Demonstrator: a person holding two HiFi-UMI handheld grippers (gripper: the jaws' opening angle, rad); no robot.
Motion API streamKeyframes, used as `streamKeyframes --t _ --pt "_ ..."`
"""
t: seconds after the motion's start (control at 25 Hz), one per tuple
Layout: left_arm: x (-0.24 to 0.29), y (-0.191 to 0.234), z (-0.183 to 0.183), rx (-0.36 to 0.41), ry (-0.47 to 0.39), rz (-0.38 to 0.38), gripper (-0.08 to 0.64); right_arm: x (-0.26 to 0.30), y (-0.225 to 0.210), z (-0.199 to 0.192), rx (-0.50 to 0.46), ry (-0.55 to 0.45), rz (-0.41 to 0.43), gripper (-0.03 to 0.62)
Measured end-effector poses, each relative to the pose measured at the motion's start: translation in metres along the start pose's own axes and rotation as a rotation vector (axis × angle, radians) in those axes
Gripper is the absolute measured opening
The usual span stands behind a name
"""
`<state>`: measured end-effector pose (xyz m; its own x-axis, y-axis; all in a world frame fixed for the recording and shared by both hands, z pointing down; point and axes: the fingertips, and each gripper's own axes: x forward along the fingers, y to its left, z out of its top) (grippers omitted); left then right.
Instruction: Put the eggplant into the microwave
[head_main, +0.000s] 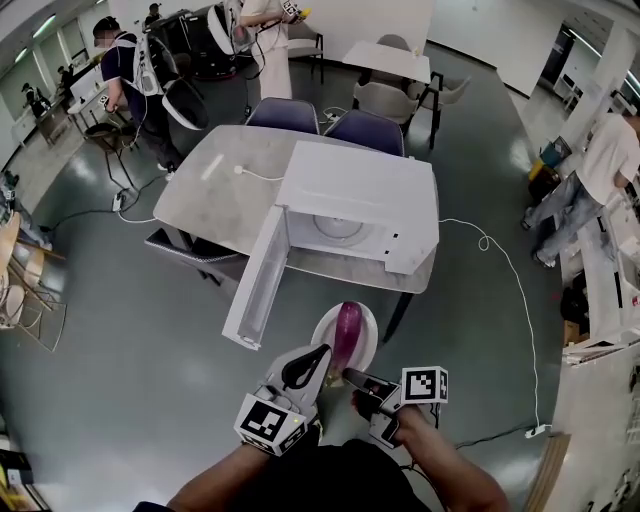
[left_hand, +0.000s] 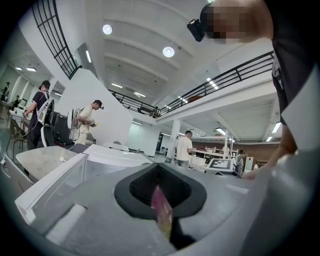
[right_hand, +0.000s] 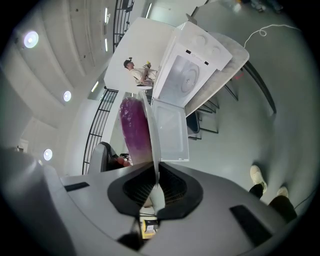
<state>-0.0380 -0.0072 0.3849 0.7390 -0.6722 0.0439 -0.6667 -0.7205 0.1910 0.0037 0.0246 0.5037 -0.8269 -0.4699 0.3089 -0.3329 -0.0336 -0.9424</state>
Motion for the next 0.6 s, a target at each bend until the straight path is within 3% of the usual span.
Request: streamKeyframes --t 0.32,0.6 --pt "0.025 0.04 0.004 -0.002 0.002 -0.044 0.009 0.039 -0.005 0.048 0.033 -0.063 -0.011 0.023" --pt "0.051 0.061 0.002 -0.021 -0.004 -0.031 0.009 0.06 -0.022 0.089 0.061 -0.099 -0.044 0.023"
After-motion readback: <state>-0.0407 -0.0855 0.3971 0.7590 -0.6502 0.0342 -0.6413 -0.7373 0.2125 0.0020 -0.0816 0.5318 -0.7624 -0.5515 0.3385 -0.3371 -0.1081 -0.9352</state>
